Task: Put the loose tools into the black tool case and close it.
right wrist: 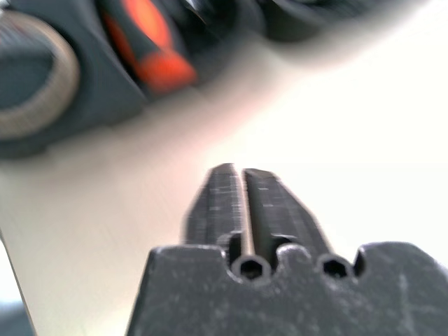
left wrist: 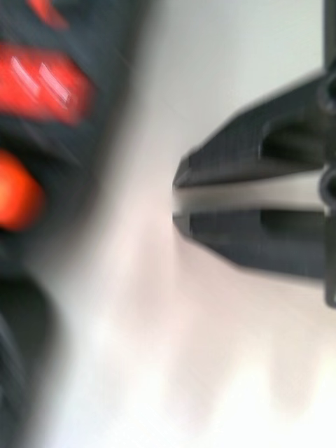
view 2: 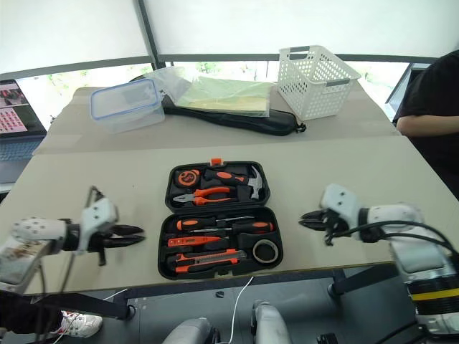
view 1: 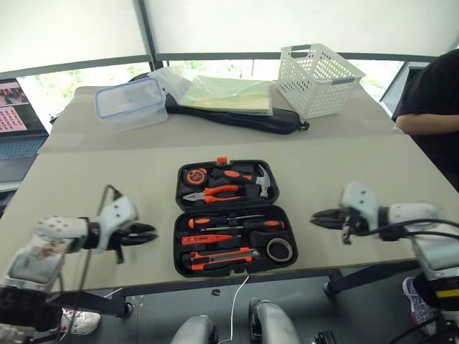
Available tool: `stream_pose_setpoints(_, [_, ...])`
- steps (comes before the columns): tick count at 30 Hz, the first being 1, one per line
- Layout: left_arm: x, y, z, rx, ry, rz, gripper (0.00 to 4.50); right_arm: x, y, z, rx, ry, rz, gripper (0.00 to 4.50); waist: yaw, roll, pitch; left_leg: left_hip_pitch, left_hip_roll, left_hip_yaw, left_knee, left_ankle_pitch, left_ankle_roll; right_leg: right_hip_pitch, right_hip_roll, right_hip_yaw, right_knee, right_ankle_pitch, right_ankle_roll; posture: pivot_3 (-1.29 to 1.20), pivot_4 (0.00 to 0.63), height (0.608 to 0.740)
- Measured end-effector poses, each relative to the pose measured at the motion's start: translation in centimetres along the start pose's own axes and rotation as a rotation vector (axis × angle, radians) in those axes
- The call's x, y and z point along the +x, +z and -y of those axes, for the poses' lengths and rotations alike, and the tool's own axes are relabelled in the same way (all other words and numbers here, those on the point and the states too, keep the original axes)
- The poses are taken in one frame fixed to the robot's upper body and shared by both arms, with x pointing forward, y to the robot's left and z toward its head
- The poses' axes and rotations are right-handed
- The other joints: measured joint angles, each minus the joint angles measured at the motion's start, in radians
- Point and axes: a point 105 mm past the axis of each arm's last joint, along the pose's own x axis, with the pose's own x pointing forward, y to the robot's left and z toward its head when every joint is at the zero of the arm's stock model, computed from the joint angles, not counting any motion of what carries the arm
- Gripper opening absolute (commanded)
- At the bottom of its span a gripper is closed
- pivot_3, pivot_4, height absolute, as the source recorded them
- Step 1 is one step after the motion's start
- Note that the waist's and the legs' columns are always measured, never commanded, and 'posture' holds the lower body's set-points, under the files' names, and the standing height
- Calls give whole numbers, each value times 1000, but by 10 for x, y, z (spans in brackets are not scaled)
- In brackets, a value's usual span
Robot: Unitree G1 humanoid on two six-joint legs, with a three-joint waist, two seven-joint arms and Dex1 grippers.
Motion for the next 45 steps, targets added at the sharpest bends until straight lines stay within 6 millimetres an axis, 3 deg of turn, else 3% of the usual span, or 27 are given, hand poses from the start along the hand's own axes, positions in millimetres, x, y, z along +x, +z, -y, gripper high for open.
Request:
stream_pose_setpoints(1, [0, 4, -6, -45, 23, 17, 2597, 0, 3, 4, 37, -11, 20, 2244, 0, 0, 0, 0, 0, 0, 1, 0, 0, 0, 0, 0, 0, 0, 0, 0, 150, 740])
stream_pose_setpoints(4, [8, 33, -22, -211, 58, 143, 3329, 11, 30, 19, 174, -35, 144, 2993, 0, 0, 0, -3, 0, 0, 4, 0, 0, 0, -1, -1, 0, 1, -1, 0, 150, 740])
stream_pose_setpoints(6, [17, 56, -27, -309, 50, 206, 4105, 20, 48, 26, 248, -35, 207, 3806, 0, 0, 0, -4, 0, -1, 5, 0, 0, 0, -1, -1, 0, 2, 0, 0, 150, 740])
stream_pose_setpoints(8, [24, 73, -33, -447, 51, 236, 4500, 29, 62, 34, 332, -50, 238, 4417, 1, -1, 0, -6, 0, -2, 6, 0, 0, 0, -1, 0, 3, 2, 0, 0, 150, 740])
stream_pose_setpoints(12, [41, 96, -38, -675, 31, 258, 4500, 56, 82, 44, 510, -57, 249, 4417, -3, -1, 0, -7, -1, -2, 8, 0, 0, -3, -2, -1, 6, 2, 0, 0, 150, 740])
stream_pose_setpoints(14, [49, 98, -37, -721, 29, 233, 4500, 67, 86, 45, 562, -56, 232, 4417, -6, -1, 0, -7, -1, -2, 8, 0, 0, -3, -2, -2, 7, 2, 0, 0, 150, 740])
stream_pose_setpoints(19, [67, 94, -36, -778, 51, 189, 4500, 94, 73, 43, 604, -87, 96, 4417, -12, 0, 0, -7, -2, -2, 9, 1, -2, -4, -2, -3, 8, 2, 0, 0, 150, 740])
stream_pose_setpoints(22, [69, 92, -37, -768, 67, 178, 3838, 102, 60, 40, 602, -97, 32, 3773, -14, 0, 0, -7, -2, -2, 9, 1, -2, -4, -2, -2, 9, 2, 0, 0, 150, 740])
stream_pose_setpoints(32, [67, 87, -32, -698, 89, 166, 174, 108, 68, 38, 532, -91, 38, 245, -13, 0, -1, -3, -3, -2, 10, 1, -3, -1, -5, -3, 12, 2, 0, 0, 150, 740])
stream_pose_setpoints(33, [66, 86, -32, -692, 92, 169, 39, 107, 68, 38, 534, -95, 39, 76, -13, 0, -2, -2, -3, -2, 10, 1, -3, -1, -5, -3, 12, 2, 0, 0, 150, 740])
stream_pose_setpoints(45, [66, 84, -32, -689, 93, 202, 39, 107, 70, 40, 559, -113, 46, 76, -13, 1, -3, -1, -3, -3, 9, 1, -3, 0, -6, -2, 13, 2, 0, 0, 150, 740])
